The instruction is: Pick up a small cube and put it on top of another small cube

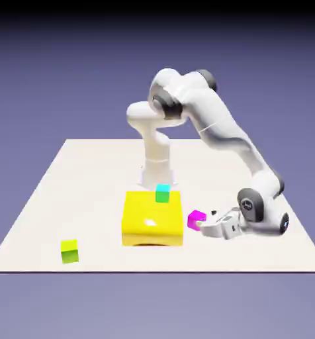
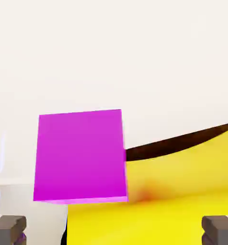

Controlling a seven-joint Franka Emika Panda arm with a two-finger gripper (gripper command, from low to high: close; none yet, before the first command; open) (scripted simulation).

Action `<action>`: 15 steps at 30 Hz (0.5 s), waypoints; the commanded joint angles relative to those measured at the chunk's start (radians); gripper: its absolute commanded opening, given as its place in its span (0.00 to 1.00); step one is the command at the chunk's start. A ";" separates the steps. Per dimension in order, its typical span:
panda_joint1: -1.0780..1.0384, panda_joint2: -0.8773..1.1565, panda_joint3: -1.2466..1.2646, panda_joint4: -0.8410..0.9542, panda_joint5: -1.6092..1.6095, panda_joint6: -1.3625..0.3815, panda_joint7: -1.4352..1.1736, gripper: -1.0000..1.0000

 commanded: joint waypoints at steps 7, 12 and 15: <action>0.031 0.044 -0.043 -0.047 -0.012 -0.003 -0.009 0.50; 0.037 0.032 -0.064 -0.080 -0.007 0.027 -0.014 0.00; 0.017 0.072 0.006 0.029 -0.023 -0.074 0.004 0.00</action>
